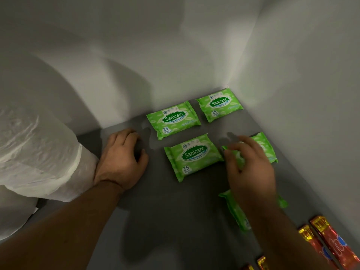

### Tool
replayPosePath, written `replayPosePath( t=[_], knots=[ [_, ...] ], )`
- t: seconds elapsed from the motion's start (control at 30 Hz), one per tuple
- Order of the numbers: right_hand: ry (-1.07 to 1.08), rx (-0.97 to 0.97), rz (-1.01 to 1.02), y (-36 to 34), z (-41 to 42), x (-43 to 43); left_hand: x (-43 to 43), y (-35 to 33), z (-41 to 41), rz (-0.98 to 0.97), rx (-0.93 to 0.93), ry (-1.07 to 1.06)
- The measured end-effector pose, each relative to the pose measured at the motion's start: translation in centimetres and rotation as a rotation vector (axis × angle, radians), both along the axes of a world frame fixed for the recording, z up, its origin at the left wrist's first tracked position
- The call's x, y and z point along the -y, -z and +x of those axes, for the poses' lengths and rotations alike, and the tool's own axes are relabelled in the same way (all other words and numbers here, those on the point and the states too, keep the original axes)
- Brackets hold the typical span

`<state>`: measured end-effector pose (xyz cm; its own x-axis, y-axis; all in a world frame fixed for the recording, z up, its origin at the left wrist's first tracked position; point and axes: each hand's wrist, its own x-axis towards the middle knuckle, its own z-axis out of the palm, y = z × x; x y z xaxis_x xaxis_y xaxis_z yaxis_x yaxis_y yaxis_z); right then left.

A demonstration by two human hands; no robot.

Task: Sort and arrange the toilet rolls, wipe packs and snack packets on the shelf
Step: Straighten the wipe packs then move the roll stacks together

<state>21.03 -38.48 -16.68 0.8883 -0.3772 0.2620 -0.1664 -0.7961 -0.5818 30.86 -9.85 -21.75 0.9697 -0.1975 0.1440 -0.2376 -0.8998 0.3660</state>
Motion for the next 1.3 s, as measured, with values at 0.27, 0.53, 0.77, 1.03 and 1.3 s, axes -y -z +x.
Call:
replayPosePath(
  t=[0.27, 0.53, 0.77, 1.03, 1.3],
  knots=[
    [0.046, -0.186, -0.069, 1.8, 0.8, 5.5, 0.1, 0.0, 0.0, 0.004, 0.004, -0.003],
    [0.011, -0.159, -0.085, 2.1, 4.2, 5.4, 0.0, 0.0, 0.2, 0.010, 0.000, 0.000],
    [0.038, -0.191, -0.082, 1.8, 6.1, 5.4, 0.0, -0.2, 0.1, 0.001, -0.009, -0.001],
    [0.042, -0.203, -0.090, 1.9, 6.5, 5.5, 0.0, -0.2, 0.0, 0.005, -0.018, -0.001],
    [0.032, -0.217, -0.107, 2.1, 6.4, 5.8, 0.1, -0.2, 0.1, -0.005, -0.007, 0.006]
  ],
)
